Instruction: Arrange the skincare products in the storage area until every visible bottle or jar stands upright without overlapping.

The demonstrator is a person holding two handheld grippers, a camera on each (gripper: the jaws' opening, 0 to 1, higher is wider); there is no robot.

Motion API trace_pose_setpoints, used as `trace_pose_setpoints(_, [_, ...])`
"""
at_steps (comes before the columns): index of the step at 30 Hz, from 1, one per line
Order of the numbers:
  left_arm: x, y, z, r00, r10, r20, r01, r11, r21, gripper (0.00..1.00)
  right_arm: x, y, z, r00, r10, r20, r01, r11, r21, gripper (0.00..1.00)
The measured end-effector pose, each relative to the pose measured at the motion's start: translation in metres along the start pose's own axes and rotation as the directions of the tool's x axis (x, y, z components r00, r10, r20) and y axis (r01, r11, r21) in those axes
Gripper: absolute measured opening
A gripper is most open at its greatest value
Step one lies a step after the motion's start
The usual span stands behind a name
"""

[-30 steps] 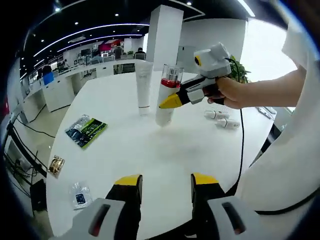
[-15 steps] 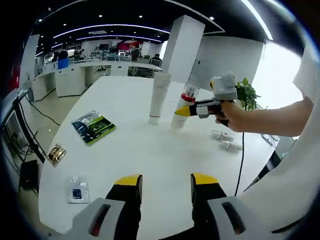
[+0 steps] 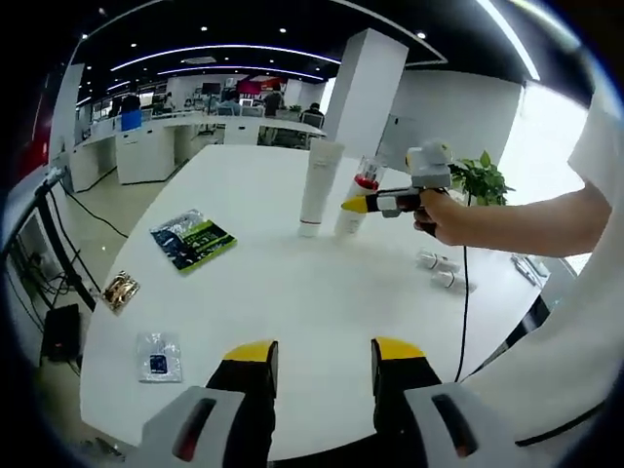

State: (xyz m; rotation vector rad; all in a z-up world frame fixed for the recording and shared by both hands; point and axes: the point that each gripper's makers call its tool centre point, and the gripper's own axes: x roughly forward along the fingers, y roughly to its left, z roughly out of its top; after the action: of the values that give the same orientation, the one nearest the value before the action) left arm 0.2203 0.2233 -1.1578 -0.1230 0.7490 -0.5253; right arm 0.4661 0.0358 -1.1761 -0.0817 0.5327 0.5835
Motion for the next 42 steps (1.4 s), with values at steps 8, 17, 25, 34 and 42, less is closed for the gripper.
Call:
trace_pose_setpoints(8, [-0.007,0.007,-0.001,0.999,0.031,0.014,-0.03,0.999,-0.02,0.38,0.003,-0.012,-0.001,1.0,-0.008,-0.004,0.008,1.0,0.003,0.31])
trace_pose_setpoints(17, [-0.012,0.015,0.0,0.998,0.068,0.017,-0.067,0.997,-0.039,0.38,0.008,-0.013,-0.001,1.0,0.001,0.014,-0.001,1.0,0.025,0.31])
trace_pose_setpoints(25, [-0.013,0.013,-0.001,0.997,0.073,0.012,-0.073,0.997,-0.031,0.38,0.013,-0.008,0.001,1.0,0.016,0.02,-0.017,0.999,0.048,0.32])
trace_pose_setpoints(34, [-0.013,0.01,-0.005,0.997,0.073,0.003,-0.073,0.997,-0.028,0.38,0.013,-0.008,0.003,0.998,0.034,0.056,-0.038,0.997,0.068,0.34])
trace_pose_setpoints(42, [-0.013,0.005,-0.006,0.998,0.065,0.001,-0.065,0.998,-0.024,0.38,0.004,-0.007,0.001,0.991,0.108,0.074,-0.112,0.993,0.039,0.35])
